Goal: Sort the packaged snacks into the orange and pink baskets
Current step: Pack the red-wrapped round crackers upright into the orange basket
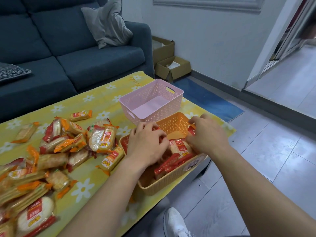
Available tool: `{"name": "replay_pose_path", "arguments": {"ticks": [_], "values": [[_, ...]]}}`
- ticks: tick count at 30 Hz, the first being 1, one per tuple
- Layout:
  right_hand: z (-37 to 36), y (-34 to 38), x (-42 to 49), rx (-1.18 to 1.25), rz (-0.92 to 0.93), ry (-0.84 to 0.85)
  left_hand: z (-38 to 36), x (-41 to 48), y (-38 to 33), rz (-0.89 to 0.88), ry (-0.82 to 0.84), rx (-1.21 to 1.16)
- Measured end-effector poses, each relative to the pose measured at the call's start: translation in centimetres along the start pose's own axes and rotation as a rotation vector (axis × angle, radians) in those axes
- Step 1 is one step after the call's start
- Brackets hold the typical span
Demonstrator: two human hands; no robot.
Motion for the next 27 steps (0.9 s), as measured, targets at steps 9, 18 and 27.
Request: {"name": "replay_pose_path", "arguments": {"ticks": [9,18,27], "values": [[0.6,0.8,0.2,0.001,0.041,0.014,0.1,1.8,-1.1,-0.078,-0.077,-0.129],[-0.2,1.5,0.1,0.77,-0.028,0.295,0.5,3.0,-0.3,-0.084,-0.116,-0.654],[-0.2,2.7,0.4,0.807,0.01,0.226,0.3,3.1,-0.6,-0.107,0.043,-0.209]]}}
Point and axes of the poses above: each hand's wrist, its own x-axis towards the middle knuckle, its own z-axis out of the back of the hand, y = z × x, the point moved 1 cm from there along x, towards the middle knuckle, and after that the axes turned 11 degrees about -z, right-handed, at the moved point
